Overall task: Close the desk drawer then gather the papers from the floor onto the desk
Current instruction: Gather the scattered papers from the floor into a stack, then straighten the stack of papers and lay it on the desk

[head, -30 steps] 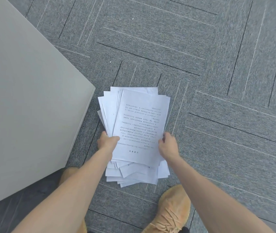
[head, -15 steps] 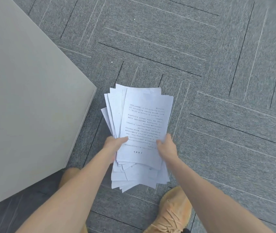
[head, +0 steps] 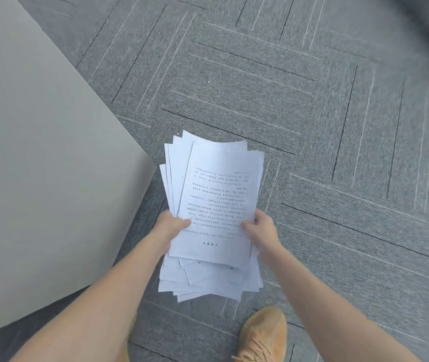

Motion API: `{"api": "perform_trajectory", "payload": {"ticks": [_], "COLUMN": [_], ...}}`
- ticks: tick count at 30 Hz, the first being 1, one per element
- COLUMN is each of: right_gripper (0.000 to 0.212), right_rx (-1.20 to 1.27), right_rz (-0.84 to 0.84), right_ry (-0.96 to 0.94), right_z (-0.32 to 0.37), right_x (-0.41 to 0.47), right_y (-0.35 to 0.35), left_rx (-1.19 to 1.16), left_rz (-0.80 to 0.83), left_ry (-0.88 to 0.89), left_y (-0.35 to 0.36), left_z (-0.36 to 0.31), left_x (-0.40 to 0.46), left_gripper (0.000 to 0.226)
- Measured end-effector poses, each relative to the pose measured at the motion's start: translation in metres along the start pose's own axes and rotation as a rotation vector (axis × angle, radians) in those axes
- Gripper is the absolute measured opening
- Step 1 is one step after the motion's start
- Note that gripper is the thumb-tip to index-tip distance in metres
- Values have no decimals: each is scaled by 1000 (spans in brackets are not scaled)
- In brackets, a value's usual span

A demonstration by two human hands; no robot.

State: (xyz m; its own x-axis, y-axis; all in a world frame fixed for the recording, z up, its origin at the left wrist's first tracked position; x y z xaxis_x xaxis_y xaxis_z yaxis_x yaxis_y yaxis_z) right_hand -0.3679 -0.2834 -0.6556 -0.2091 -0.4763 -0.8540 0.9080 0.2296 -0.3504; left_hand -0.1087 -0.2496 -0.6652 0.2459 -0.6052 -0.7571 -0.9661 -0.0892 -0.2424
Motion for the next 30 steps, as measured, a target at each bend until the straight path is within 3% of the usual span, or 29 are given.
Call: {"api": "perform_trajectory", "payload": {"ticks": [5, 8, 11, 14, 16, 20, 24, 27, 30], "right_gripper": [34, 31, 30, 29, 25, 17, 15, 20, 26], "right_rx": [133, 171, 209, 239, 248, 271, 305, 304, 313], "right_rz": [3, -3, -2, -8, -23, -65, -39, -10, 51], "right_ry": [-84, -157, -265, -384, -462, -617, -762, -885, -1012], "right_z": [54, 94, 143, 187, 212, 253, 283, 301, 314], "right_x": [-50, -93, -151, -218, -264, -356, -459, -539, -621], "right_y": [-36, -62, -91, -121, -140, -178, -202, -210, -207], "left_rx": [-62, -60, -91, -162, -224, -254, -291, -318, -348], "left_rz": [-13, -47, -51, -58, -66, -90, -119, -216, -297], "left_ry": [134, 213, 299, 414, 485, 617, 755, 859, 970], "left_y": [-13, -30, -49, -67, -80, -109, -144, -187, -232], "left_z": [-71, -141, -202, -262, -297, -354, -399, -420, -432], "left_x": [-26, -84, -138, -200, -240, -321, -408, -476, -553], "left_gripper": [79, 56, 56, 24, 15, 66, 84, 87, 68]}}
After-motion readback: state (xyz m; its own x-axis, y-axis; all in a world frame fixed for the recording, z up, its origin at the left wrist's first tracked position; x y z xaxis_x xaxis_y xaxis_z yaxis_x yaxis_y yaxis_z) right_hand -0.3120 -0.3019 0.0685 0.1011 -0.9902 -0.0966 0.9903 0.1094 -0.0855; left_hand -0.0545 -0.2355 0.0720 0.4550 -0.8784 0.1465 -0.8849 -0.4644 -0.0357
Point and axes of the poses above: each hand's wrist, its own x-axis towards the middle knuckle, its own y-axis out of the palm, z = x × y, the point moved 9 cm from there along x, towards the middle knuckle, and after that the axes turned 11 degrees about y, right-handed, at the moved point
